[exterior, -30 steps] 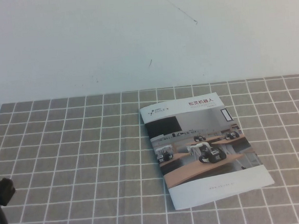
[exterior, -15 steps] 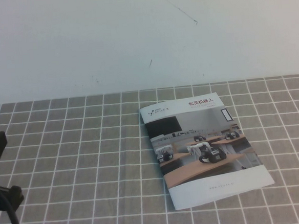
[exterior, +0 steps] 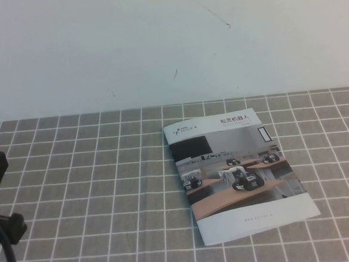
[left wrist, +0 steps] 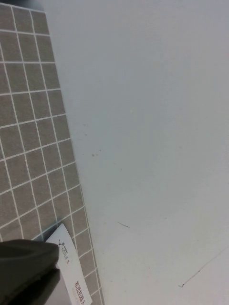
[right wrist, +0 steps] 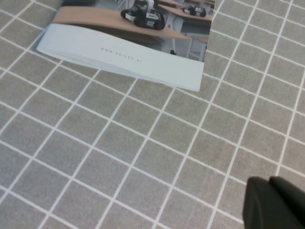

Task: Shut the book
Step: 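Close the open booklet and leave it lying on the table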

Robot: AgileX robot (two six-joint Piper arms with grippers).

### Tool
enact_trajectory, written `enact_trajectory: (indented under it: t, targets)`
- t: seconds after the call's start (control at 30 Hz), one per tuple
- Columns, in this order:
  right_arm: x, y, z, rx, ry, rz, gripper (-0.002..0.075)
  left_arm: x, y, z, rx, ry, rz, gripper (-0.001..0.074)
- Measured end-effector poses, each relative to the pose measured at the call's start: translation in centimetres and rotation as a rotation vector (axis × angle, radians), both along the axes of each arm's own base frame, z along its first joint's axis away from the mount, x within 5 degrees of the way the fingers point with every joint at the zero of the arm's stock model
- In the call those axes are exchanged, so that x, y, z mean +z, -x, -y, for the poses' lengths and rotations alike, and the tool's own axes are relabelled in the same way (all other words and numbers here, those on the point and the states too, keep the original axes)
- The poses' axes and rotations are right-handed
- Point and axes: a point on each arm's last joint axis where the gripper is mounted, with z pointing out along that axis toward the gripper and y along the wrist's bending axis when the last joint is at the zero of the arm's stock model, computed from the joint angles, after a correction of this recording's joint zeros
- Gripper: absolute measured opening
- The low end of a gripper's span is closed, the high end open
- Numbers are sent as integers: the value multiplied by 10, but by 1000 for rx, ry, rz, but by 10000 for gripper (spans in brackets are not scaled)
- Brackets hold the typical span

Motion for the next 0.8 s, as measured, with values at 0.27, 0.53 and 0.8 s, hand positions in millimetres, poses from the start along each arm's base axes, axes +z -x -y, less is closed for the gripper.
enact_trajectory:
  t: [0.27, 0.53, 0.8]
  targets:
    - [0, 0, 0, 0, 1, -2, -3, -9, 7, -4, 32, -7, 2, -1]
    - [0, 0, 0, 1, -6, -5, -3, -63, 50, -17, 118, -80, 54, -1]
    - [0, 0, 0, 1, -7, -5, -3, -107, 72, -21, 129, -195, 132, -1]
